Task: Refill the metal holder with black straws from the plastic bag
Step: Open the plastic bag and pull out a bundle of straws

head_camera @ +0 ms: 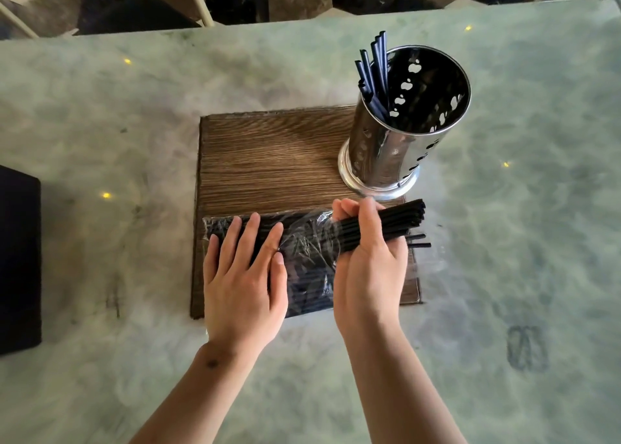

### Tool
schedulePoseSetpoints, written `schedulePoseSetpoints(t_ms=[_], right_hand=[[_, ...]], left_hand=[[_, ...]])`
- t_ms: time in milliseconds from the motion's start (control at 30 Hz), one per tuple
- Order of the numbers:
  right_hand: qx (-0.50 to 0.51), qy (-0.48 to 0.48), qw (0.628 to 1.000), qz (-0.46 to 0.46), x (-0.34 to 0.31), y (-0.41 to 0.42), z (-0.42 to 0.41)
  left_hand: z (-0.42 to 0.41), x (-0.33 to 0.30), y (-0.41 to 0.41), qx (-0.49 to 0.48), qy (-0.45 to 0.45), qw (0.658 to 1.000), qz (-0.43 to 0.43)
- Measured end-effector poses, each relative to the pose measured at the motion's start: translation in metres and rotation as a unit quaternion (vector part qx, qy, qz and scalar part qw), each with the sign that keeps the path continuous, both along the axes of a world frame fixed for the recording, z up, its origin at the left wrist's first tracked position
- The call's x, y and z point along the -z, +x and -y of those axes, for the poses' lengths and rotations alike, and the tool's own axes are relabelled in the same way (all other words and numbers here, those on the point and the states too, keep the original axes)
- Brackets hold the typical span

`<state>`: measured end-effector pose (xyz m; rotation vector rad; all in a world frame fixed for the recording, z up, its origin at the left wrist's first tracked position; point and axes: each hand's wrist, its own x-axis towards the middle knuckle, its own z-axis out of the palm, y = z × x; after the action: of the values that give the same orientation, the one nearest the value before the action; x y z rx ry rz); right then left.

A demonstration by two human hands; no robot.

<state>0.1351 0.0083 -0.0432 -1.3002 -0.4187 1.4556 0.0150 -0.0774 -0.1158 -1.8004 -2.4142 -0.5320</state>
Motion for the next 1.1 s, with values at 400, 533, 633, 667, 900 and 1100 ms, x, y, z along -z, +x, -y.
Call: schedulePoseSetpoints(t_ms=[400,533,633,667,900,1100], right_hand=[[0.058,0.159,0.983,0.068,-0.035,0.020,-0.037],[0.054,0.217,0.973,0.059,-0.050,0.025,-0.044],[0.028,0.259,0.963,0.070,-0.058,0.027,-0.044],[0.019,0.269,0.960,0.073,-0.061,0.028,-0.044],[-0.137,0.291,0.926,0.200,-0.042,0.050,-0.038],[-0.157,0.246,0.917,0.273,-0.004,0.056,-0.009]], left_hand=[[0.000,0.003,-0.001,0.003,-0.002,1.000,-0.005],[0.000,0.004,-0.001,0.003,-0.003,1.000,-0.003],[-0.001,0.003,-0.001,0.004,-0.004,1.000,-0.003],[-0.001,0.003,-0.001,0.004,-0.005,1.000,-0.004],[0.000,0.003,-0.001,0.002,-0.010,1.000,-0.003],[0.000,0.003,0.000,-0.003,-0.013,1.000,-0.005]])
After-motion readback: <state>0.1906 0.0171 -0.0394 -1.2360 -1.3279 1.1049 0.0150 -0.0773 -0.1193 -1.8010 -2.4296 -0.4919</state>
